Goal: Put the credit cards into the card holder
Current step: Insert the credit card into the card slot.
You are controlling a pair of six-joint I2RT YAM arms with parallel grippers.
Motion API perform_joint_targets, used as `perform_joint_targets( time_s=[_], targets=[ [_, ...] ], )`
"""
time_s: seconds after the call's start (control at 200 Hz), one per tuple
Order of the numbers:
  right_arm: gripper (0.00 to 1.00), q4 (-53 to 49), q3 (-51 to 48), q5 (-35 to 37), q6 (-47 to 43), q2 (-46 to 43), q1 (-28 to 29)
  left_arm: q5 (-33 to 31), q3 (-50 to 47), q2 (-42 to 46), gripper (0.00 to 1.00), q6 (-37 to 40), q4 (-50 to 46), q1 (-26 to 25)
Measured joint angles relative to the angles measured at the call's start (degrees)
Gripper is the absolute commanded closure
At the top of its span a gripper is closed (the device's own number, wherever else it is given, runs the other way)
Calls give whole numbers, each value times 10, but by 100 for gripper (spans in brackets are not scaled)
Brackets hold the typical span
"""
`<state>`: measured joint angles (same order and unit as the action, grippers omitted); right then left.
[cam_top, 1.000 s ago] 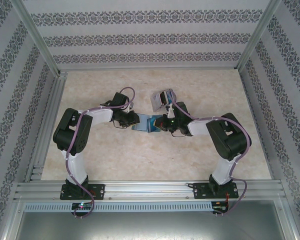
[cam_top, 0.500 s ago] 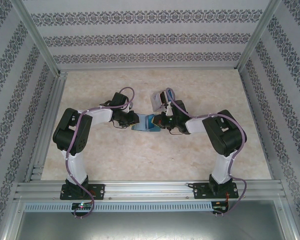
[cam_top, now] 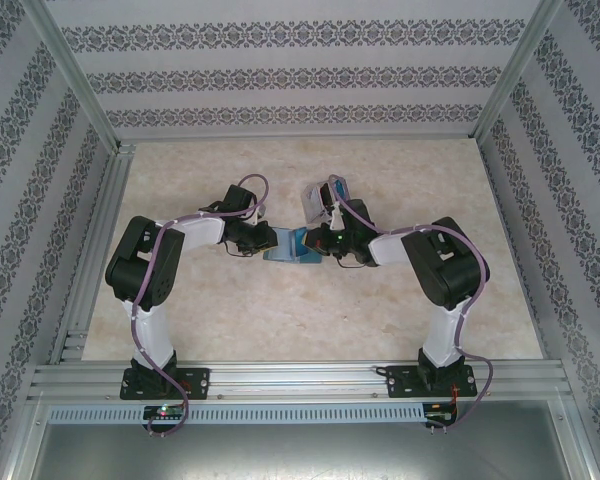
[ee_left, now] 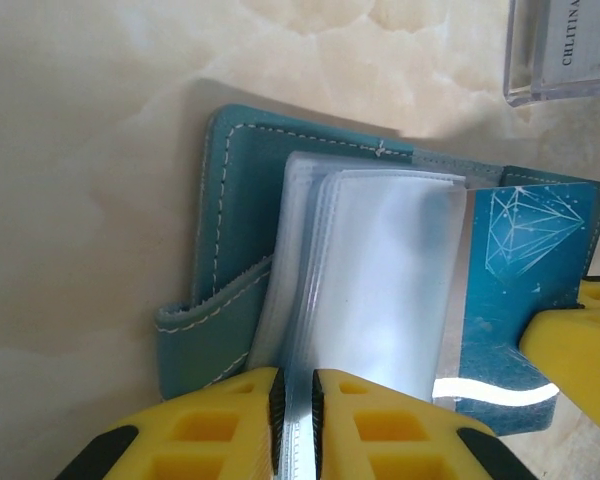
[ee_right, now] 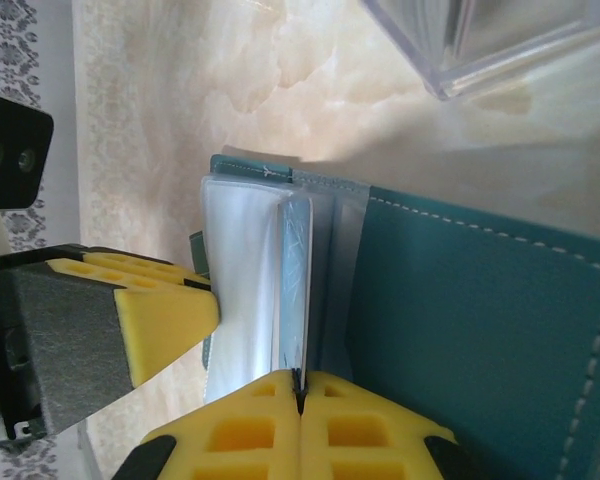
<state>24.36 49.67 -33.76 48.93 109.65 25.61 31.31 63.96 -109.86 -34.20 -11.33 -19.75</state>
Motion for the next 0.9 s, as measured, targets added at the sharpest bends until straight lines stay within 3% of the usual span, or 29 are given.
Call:
perform_joint_targets(
  time_s=[0.225,0.54,0.645,0.904],
  targets=[
    [100,-22,17,31,-39,6,23,2,0,0,81,0,0,0],
    [100,-11,18,111,-9,4,65,2,-3,0,85,-1,2,1],
    [92,-12,33,125,-1,11,76,4,-5,0,86,-1,3,4],
    [61,-60,43,144,-14,0,79,10,-6,0,88,0,3,6]
  ],
)
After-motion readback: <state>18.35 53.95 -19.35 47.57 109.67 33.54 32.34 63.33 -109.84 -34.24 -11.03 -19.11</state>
